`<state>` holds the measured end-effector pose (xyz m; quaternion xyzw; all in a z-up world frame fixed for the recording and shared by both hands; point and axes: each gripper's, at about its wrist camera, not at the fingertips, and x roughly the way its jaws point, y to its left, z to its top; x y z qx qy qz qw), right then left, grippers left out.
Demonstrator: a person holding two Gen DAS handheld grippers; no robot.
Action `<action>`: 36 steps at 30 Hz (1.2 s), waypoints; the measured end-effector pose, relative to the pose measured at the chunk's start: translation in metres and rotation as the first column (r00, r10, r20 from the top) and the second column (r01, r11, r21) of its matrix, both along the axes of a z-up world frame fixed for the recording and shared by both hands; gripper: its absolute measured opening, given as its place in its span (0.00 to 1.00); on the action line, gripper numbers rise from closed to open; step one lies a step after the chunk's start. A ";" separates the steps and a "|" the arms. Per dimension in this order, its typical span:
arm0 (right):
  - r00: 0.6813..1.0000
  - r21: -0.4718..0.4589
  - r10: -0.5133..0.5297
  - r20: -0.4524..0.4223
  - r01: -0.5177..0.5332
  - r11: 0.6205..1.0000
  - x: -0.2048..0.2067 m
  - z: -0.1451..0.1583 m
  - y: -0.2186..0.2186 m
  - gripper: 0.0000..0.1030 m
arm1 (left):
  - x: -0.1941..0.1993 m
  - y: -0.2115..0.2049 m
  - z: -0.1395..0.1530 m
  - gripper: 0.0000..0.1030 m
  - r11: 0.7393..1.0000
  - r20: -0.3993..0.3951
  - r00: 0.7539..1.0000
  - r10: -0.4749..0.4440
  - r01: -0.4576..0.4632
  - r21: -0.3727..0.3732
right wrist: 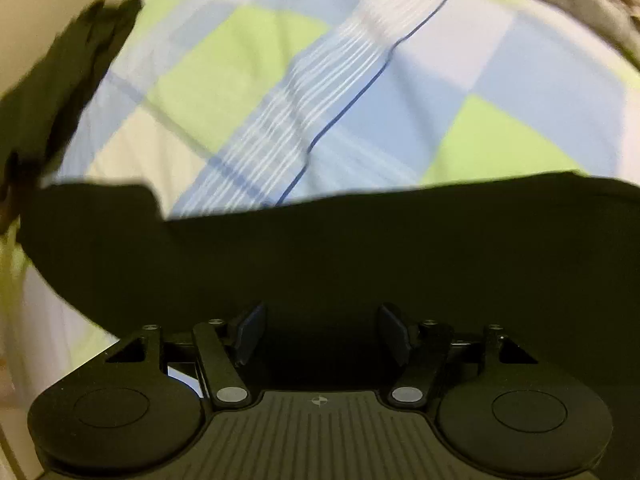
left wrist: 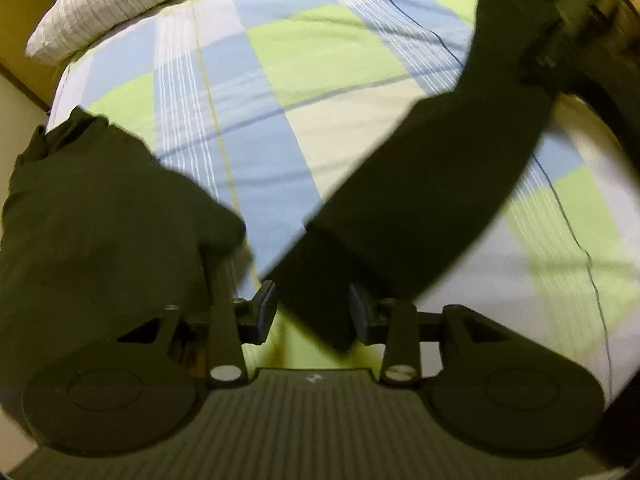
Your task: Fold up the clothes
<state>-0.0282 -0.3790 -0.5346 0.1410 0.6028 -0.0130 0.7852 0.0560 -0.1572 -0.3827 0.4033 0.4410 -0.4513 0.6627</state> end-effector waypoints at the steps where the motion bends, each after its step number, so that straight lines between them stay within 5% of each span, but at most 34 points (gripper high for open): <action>1: 1.000 -0.004 0.008 0.003 -0.008 1.000 -0.001 -0.001 0.001 0.64 | 0.005 -0.003 -0.003 0.39 1.000 -0.019 1.000 0.014 -0.014 -0.003; 4: 0.999 0.017 -0.047 0.018 0.047 0.999 -0.001 0.001 -0.007 0.64 | 0.016 -0.018 -0.024 0.37 0.998 -0.094 0.995 0.021 -0.015 0.057; 9: 0.993 -0.001 -0.116 0.011 0.116 0.993 0.019 -0.006 -0.020 0.64 | 0.001 -0.018 -0.032 0.00 0.985 -0.091 0.996 -0.017 0.033 0.172; 16: 0.964 0.052 -0.208 0.169 0.202 0.978 0.050 0.008 -0.031 0.64 | -0.016 0.008 -0.012 0.02 0.987 -0.046 0.998 0.038 -0.030 0.155; 23: 0.924 0.007 -0.367 0.104 0.369 0.929 -0.059 0.019 -0.072 0.64 | -0.043 -0.032 0.011 0.19 0.996 -0.028 0.999 -0.026 0.028 0.086; 26: 0.854 -0.044 -0.520 0.025 0.521 0.852 -0.141 0.019 -0.108 0.64 | -0.071 -0.073 0.017 0.25 0.993 -0.030 0.995 -0.097 0.099 0.062; 32: 0.567 -0.068 -0.807 0.165 0.823 0.564 -0.331 0.075 -0.185 0.64 | -0.150 -0.165 0.030 0.33 0.967 -0.016 0.968 -0.252 0.252 0.029; 34: 0.519 -0.138 -0.830 0.202 0.854 0.501 -0.386 0.088 -0.210 0.64 | -0.185 -0.198 0.034 0.34 0.956 -0.003 0.956 -0.292 0.292 0.026; 36: 0.506 -0.190 -0.835 0.217 0.861 0.472 -0.435 0.091 -0.238 0.65 | -0.222 -0.231 0.037 0.38 0.947 0.006 0.947 -0.320 0.320 0.025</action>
